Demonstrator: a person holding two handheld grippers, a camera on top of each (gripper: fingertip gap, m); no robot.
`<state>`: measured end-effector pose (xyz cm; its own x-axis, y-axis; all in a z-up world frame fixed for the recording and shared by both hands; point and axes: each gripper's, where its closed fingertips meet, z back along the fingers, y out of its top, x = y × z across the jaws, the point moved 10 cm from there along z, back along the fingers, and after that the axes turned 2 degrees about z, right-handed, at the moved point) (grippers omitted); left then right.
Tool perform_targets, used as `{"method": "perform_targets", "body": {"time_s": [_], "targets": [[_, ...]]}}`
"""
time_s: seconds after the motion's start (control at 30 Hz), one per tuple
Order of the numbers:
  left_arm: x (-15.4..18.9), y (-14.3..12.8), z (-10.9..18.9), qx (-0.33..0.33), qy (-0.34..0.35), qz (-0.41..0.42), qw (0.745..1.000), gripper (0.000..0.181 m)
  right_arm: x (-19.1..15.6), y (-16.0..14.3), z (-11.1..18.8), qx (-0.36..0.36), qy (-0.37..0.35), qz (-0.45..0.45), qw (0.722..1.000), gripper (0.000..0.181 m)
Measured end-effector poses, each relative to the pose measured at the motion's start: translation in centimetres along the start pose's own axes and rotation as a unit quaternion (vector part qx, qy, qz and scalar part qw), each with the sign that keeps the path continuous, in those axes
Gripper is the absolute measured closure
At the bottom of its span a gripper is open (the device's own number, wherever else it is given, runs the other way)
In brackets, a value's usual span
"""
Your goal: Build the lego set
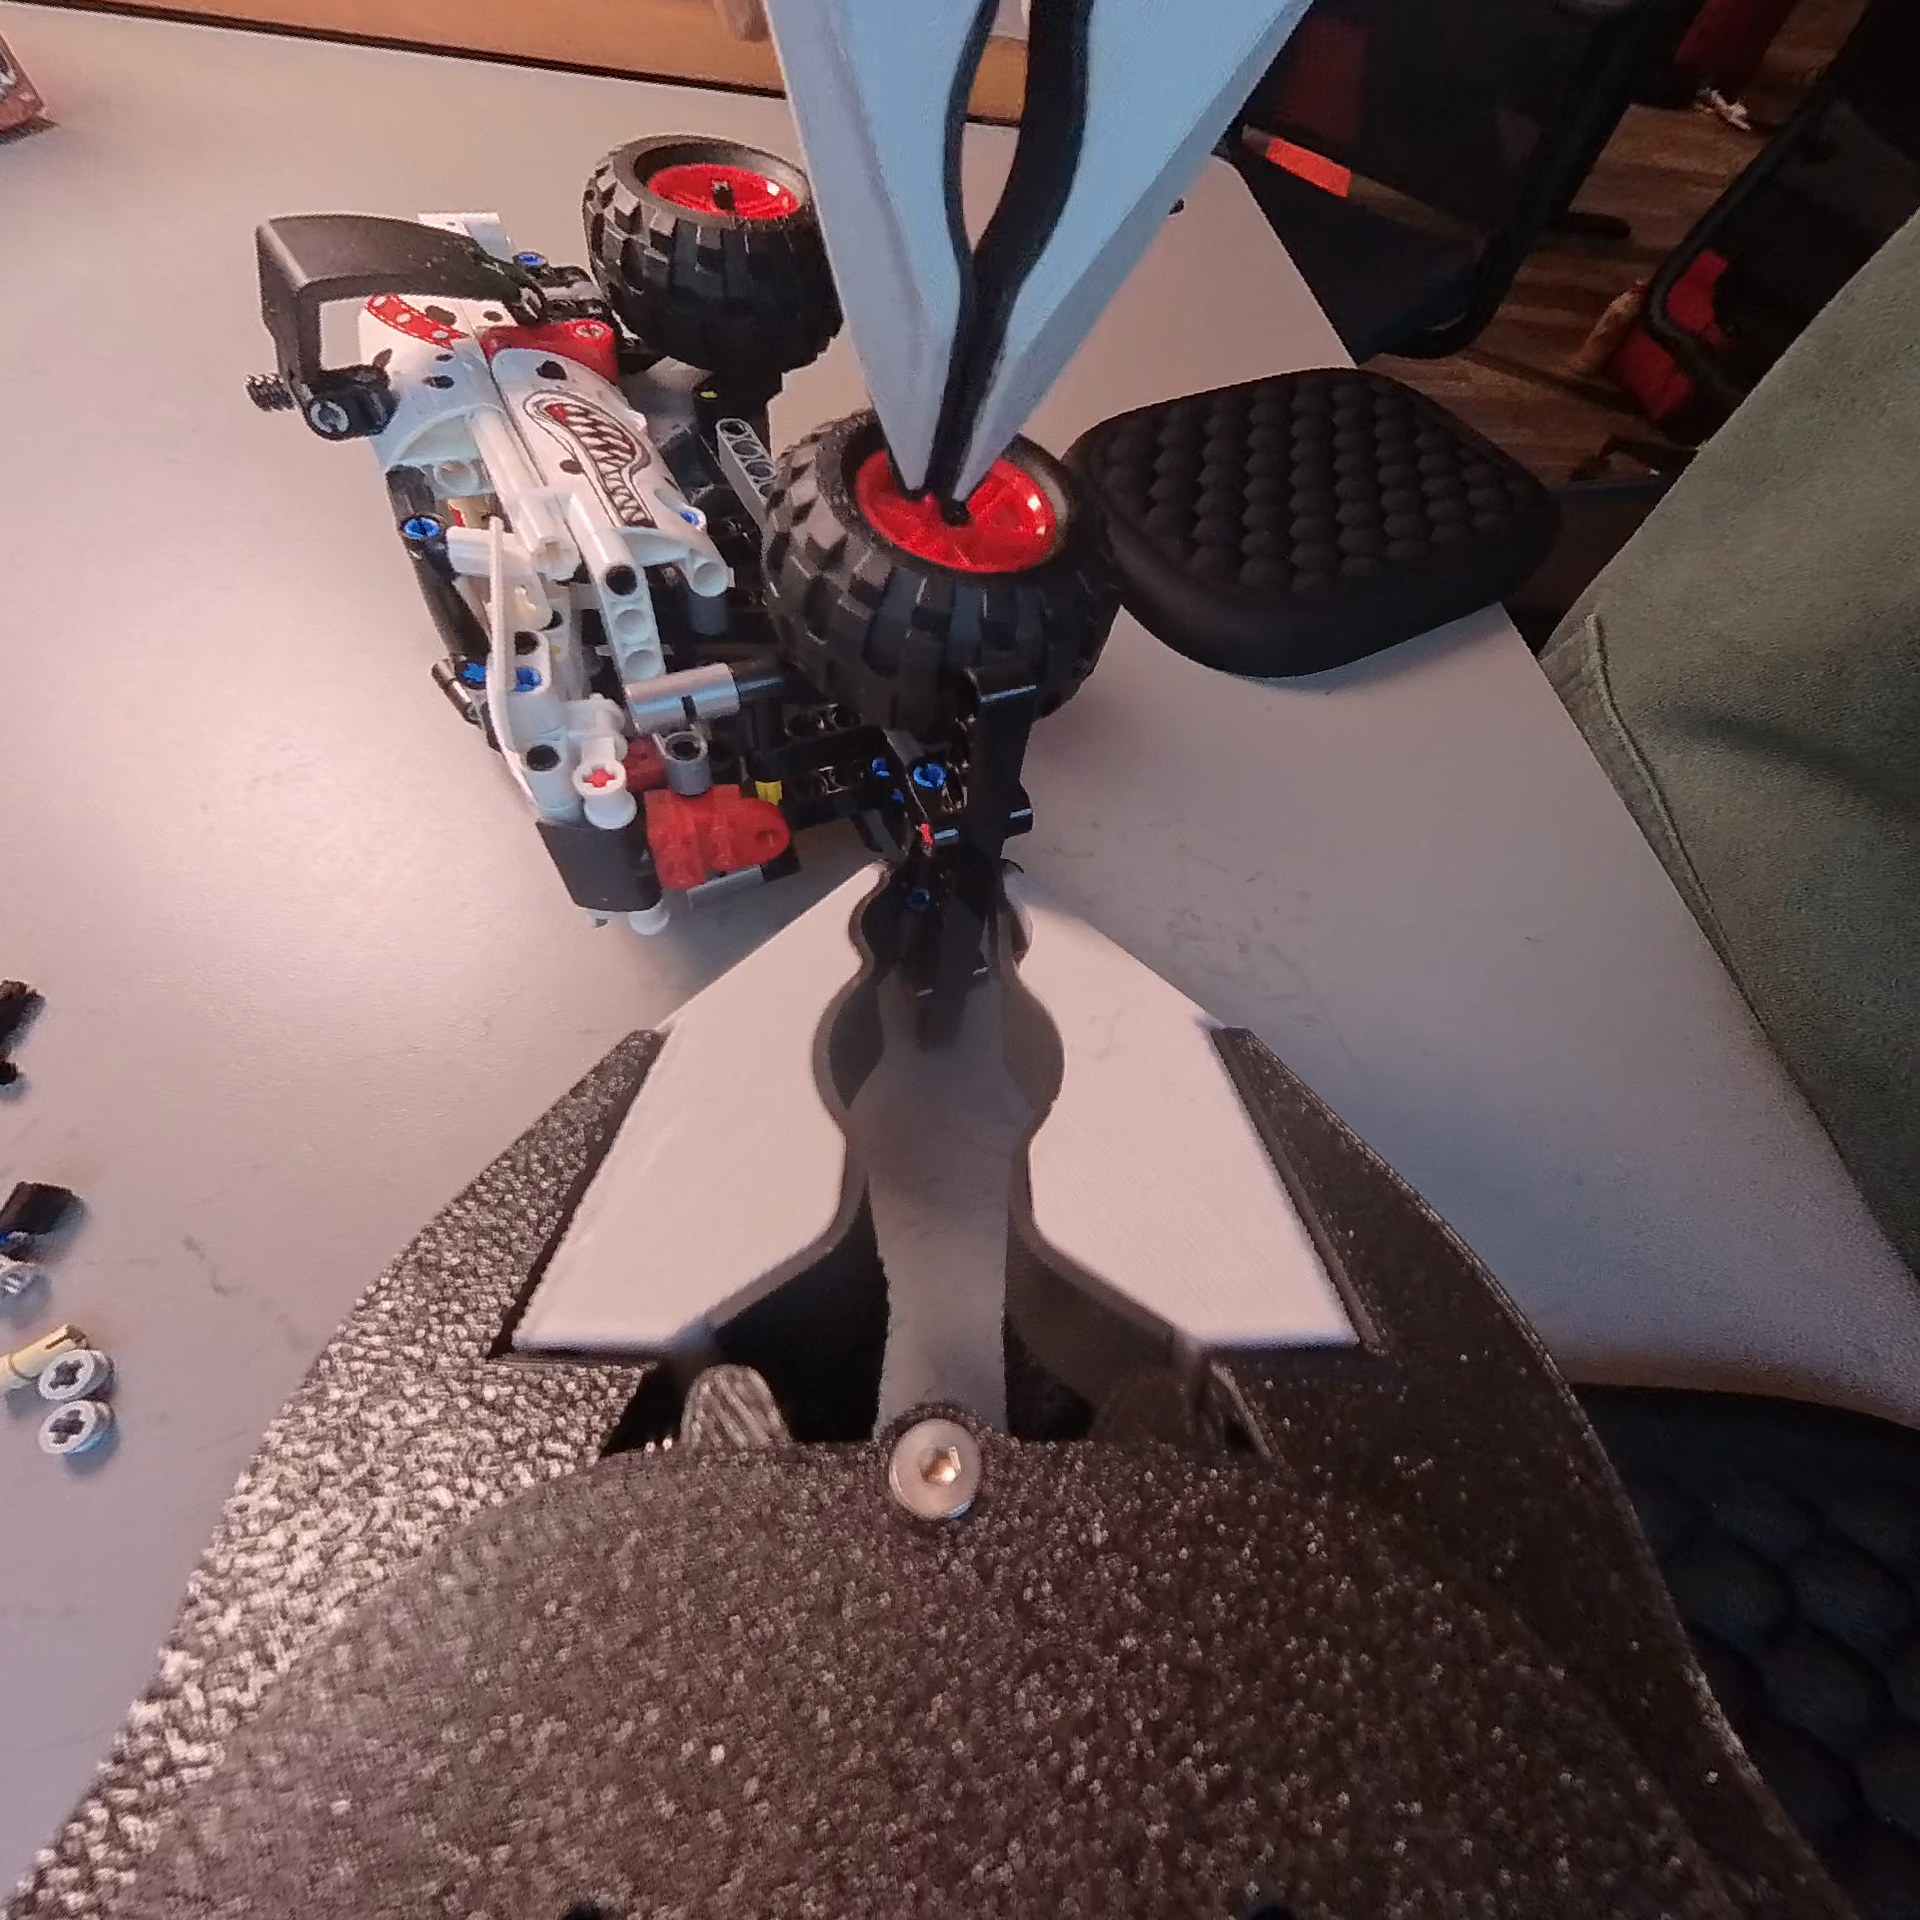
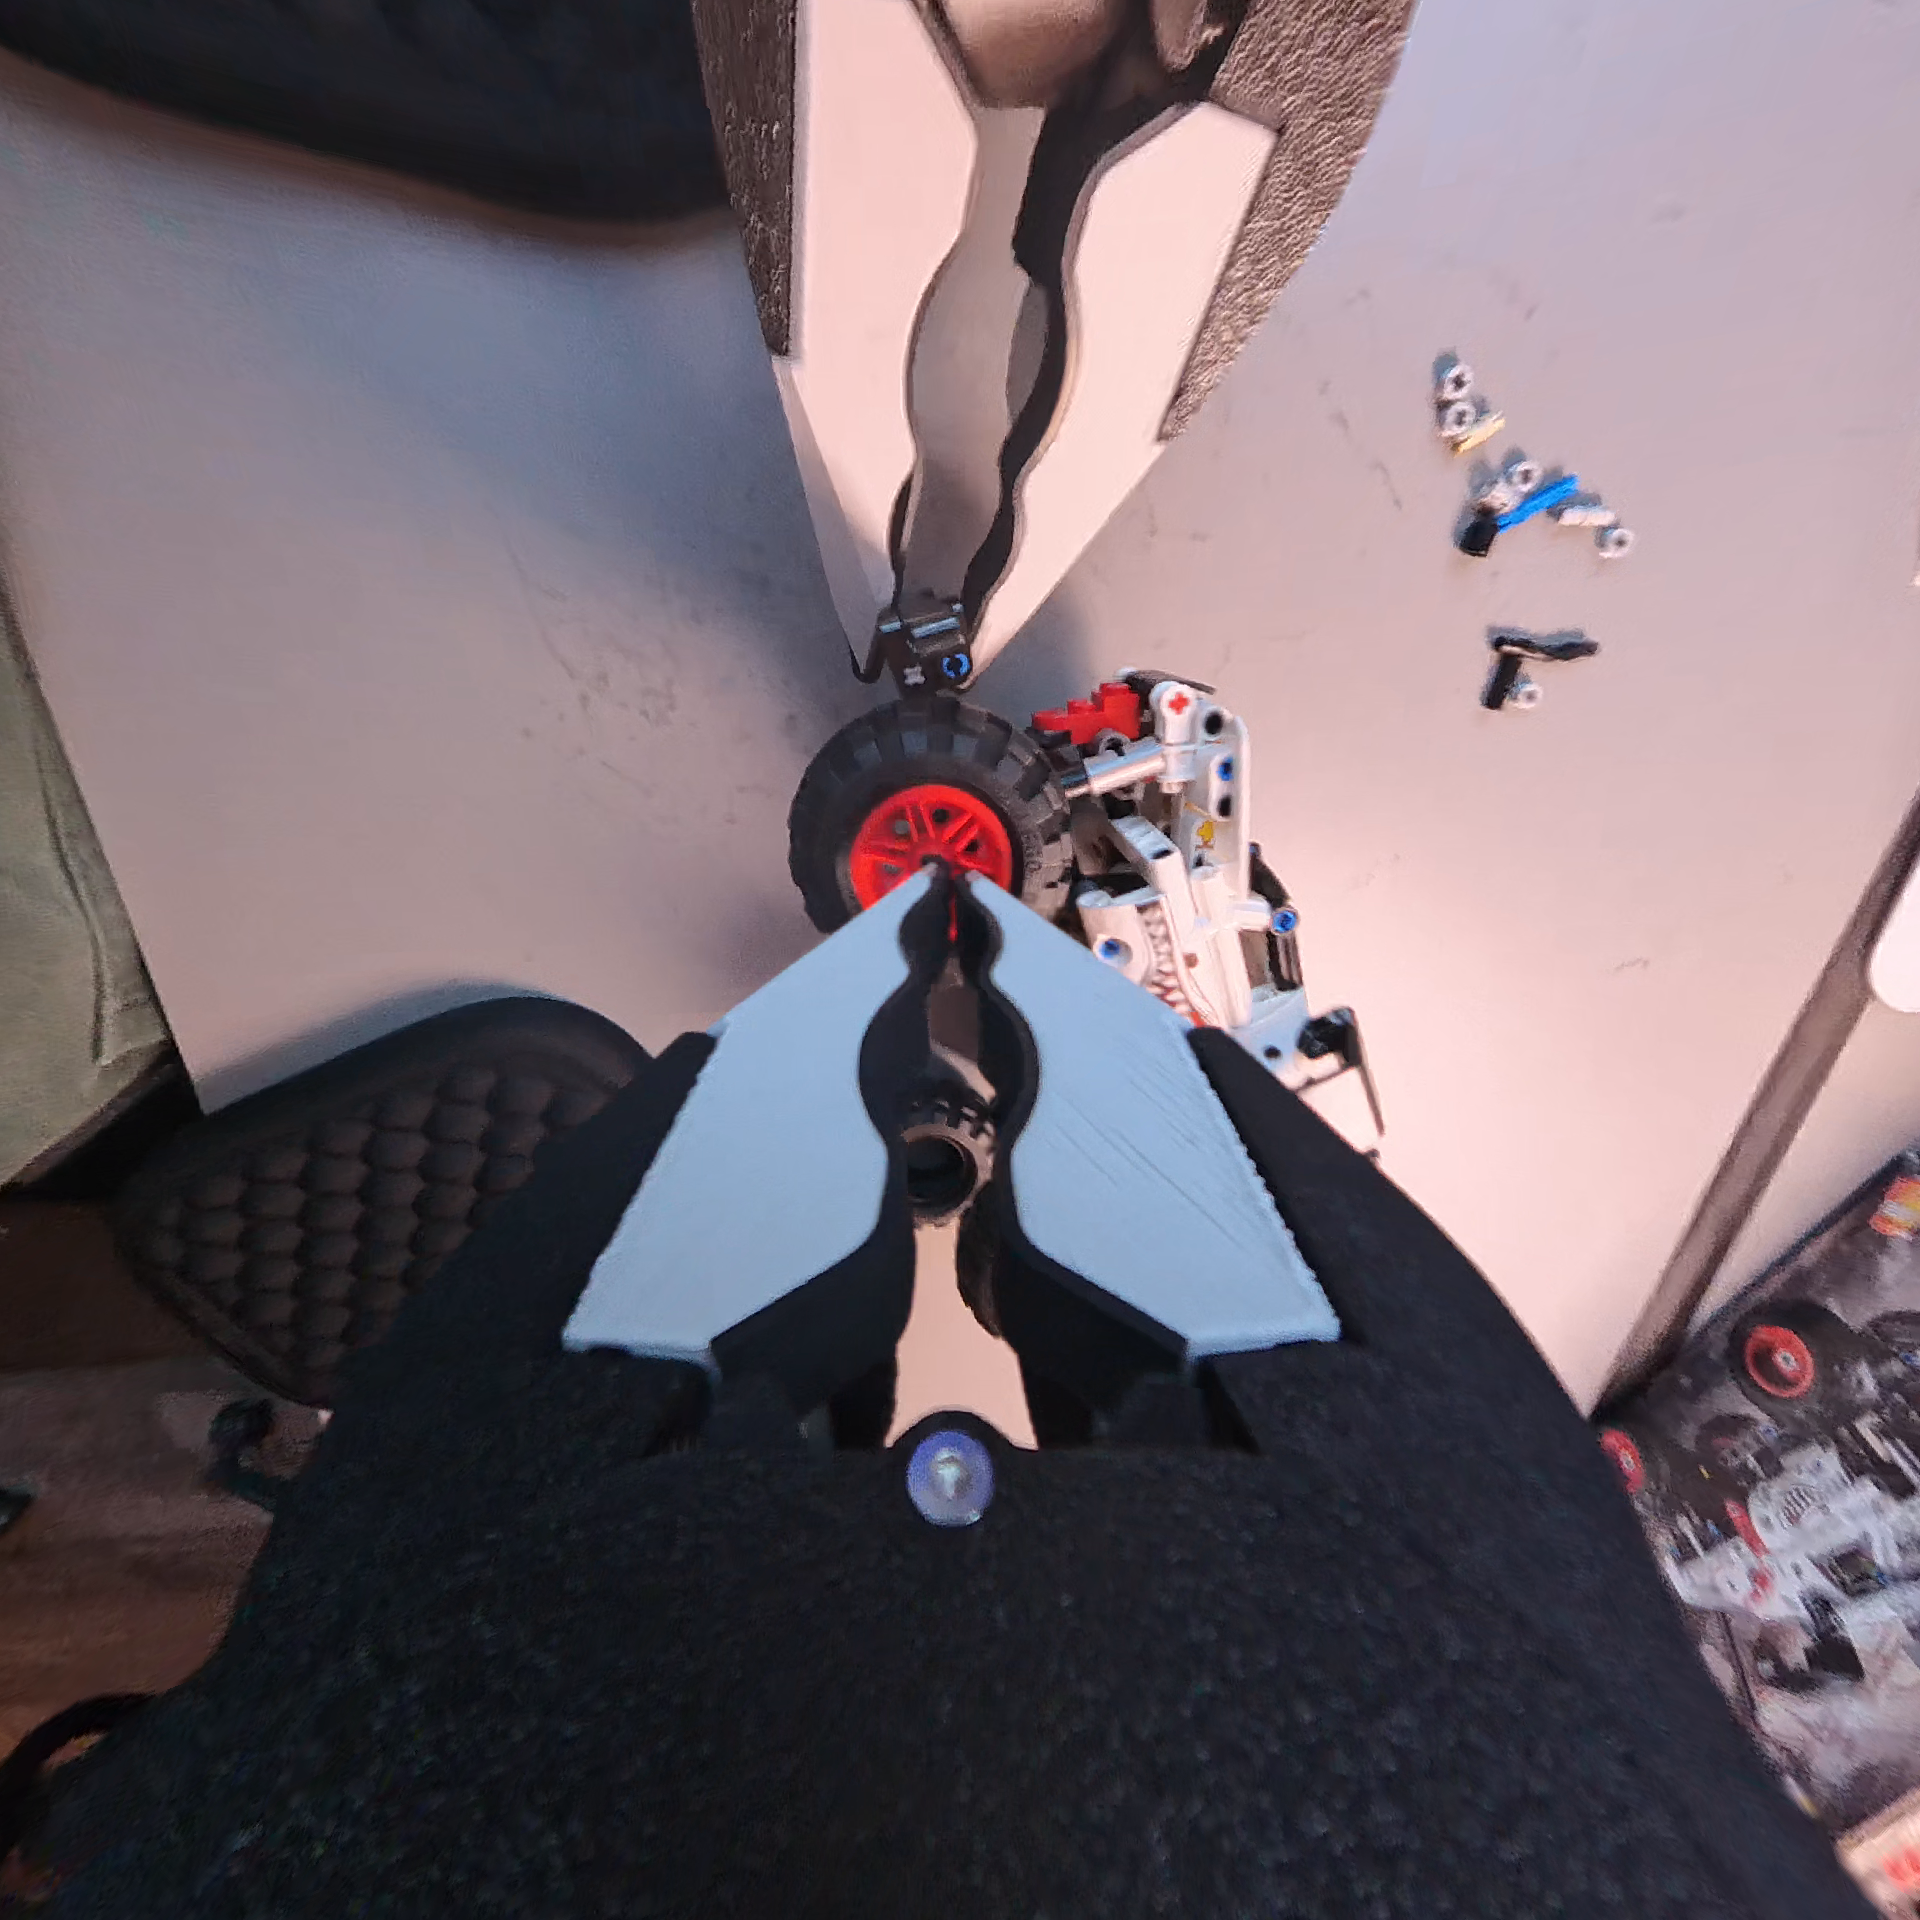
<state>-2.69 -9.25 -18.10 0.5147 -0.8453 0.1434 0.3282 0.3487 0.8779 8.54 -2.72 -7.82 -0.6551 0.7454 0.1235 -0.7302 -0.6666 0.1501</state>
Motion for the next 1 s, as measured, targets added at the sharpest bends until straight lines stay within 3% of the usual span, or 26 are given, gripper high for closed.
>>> {"method": "perform_targets", "body": {"time_s": [0.57,0.7,1.0], "targets": [[-0.1,0.0,0.0,0.001,-0.001,0.008,1.0,0.169,0.2,0.3,-0.1,-0.014,0.007,0.008,1.0,0.181],[-0.1,0.1,0.0,0.001,-0.002,0.008,1.0,0.168,-0.3,0.4,0.0,-0.011,0.007,0.018,1.0,0.17],[-0.1,0.1,0.0,0.001,-0.002,0.024,1.0,0.169,-0.4,1.4,-0.6,-0.062,0.001,0.037,0.997,0.174]]}}
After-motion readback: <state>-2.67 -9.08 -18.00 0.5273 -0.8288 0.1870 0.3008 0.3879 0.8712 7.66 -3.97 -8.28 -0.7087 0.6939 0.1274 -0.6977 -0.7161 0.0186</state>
